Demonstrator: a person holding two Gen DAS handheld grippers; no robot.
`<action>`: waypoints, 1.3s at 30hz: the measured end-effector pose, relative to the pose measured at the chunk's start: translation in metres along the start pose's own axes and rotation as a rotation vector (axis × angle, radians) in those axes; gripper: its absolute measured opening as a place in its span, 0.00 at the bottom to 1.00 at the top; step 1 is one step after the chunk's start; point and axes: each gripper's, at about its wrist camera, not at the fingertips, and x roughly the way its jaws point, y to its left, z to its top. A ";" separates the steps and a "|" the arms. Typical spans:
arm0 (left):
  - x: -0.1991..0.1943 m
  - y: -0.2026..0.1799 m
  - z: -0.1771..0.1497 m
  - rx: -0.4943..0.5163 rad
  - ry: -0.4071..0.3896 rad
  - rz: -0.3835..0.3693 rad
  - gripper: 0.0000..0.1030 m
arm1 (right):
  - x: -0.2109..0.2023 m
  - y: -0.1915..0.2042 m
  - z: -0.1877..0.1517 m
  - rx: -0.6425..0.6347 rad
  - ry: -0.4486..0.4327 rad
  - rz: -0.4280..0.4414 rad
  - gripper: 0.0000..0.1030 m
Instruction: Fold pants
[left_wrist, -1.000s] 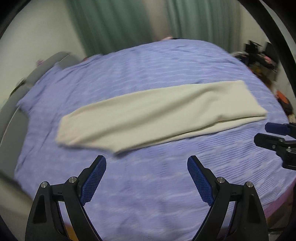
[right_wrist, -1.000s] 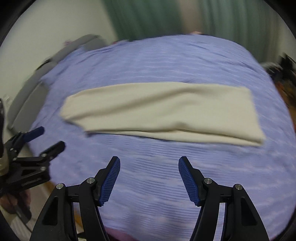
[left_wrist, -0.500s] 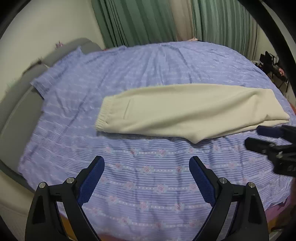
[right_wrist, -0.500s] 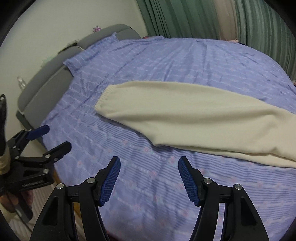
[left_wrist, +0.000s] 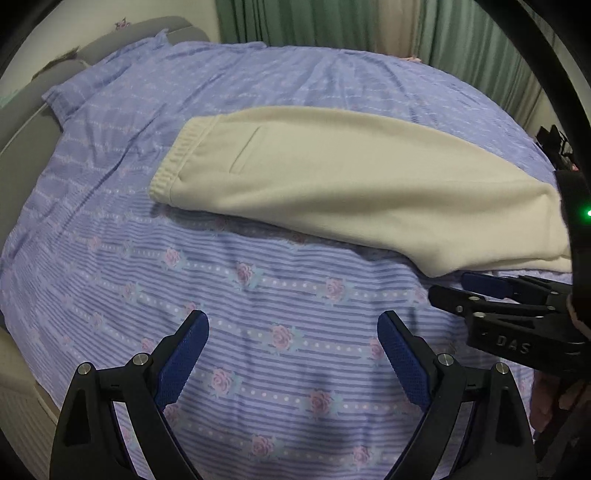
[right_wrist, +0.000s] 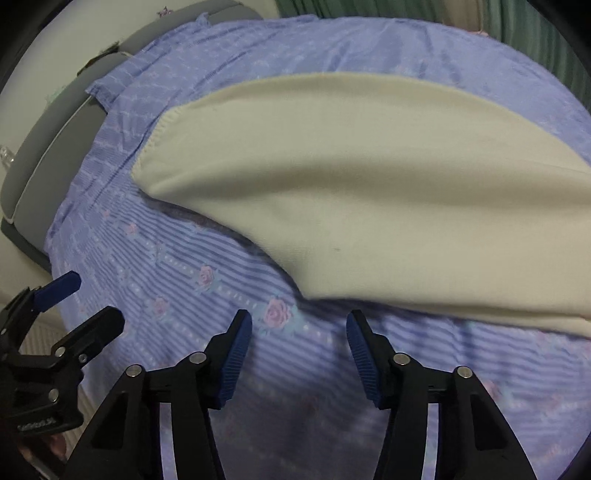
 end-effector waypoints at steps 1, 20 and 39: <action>0.003 0.000 0.001 -0.002 0.006 0.000 0.91 | 0.005 0.000 0.002 -0.007 0.010 -0.002 0.51; 0.015 0.021 0.021 -0.038 0.012 0.018 0.91 | 0.022 -0.004 0.040 -0.056 0.001 0.018 0.44; 0.016 0.067 0.020 -0.144 0.014 0.095 0.91 | 0.016 0.013 0.031 -0.012 -0.012 0.011 0.15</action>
